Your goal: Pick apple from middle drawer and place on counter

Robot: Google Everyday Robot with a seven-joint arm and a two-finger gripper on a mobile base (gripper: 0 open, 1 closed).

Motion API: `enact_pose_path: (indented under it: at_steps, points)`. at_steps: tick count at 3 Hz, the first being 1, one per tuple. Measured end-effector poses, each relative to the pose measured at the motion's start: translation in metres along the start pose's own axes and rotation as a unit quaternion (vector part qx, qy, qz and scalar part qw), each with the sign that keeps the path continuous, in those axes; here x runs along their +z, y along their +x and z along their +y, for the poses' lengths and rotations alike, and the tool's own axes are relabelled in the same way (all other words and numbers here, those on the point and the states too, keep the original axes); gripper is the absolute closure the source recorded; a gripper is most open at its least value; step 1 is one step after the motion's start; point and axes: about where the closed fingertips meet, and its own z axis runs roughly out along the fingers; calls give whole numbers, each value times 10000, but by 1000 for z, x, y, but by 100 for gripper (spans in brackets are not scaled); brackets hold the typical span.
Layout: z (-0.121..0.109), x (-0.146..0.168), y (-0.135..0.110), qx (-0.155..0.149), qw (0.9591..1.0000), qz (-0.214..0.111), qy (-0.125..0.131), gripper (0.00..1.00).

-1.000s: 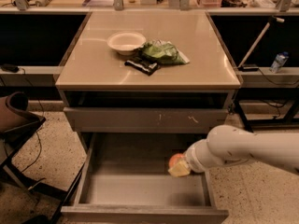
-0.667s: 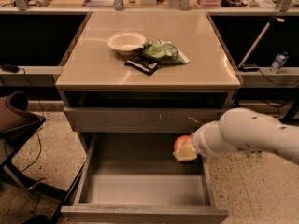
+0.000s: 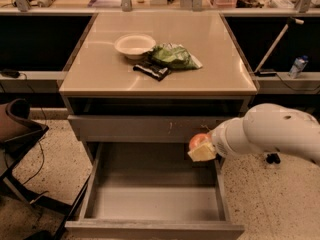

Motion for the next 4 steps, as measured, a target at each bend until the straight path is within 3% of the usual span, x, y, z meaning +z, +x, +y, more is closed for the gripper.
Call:
enact_pose_path:
  at_steps: [1,2,3,4]
  points:
    - [-48,-36,-21,141,9994,102,284,100]
    - [-107,-84,-48,320,9962,359,725,100]
    - [-153,-128,-86,526,9913,411,1137,100]
    - [-168,-158,-116,500,9897,108,1337,100]
